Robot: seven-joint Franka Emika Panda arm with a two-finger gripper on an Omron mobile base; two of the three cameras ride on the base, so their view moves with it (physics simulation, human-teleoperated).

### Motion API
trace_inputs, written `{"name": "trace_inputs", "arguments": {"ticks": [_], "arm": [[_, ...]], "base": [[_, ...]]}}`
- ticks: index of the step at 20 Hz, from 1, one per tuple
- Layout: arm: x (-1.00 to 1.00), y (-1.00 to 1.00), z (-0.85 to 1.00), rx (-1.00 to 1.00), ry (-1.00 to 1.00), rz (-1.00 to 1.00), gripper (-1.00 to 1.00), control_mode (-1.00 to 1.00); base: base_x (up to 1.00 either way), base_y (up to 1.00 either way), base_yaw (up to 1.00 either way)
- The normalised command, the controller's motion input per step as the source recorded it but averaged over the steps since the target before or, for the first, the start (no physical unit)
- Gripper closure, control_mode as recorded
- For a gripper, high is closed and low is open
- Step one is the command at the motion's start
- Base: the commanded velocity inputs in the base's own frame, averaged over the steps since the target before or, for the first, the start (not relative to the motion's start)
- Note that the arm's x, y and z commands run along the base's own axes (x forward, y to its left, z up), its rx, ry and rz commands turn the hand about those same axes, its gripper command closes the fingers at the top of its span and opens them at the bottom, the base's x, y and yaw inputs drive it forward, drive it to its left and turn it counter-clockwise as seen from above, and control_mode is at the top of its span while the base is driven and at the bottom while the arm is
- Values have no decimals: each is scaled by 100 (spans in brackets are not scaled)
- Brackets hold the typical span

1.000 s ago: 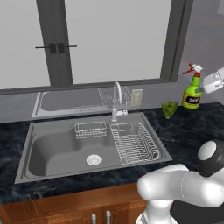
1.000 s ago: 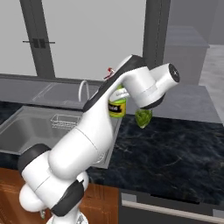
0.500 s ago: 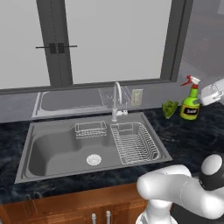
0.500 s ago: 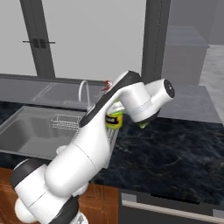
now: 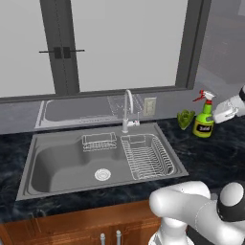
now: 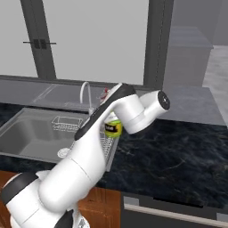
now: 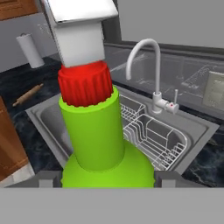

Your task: Open the cabinet. Pick the spray and place it next to the sink. Then close the cabinet.

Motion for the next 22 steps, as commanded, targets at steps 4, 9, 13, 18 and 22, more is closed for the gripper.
{"name": "trace_inputs", "arguments": {"ticks": [4,9,13,18,22], "arm": [[1,-1,-27,0,0,0,100,-100],[13,-1,-21,0,0,0,100,-100],[25,0,-35,0,0,0,100,-100],[34,-15,-31,-3,0,0,100,-100],[35,-24,-25,-7,2,0,100,-100]], "base": [[0,0,0],[0,0,0],[0,0,0],[0,0,0],[0,0,0]]}}
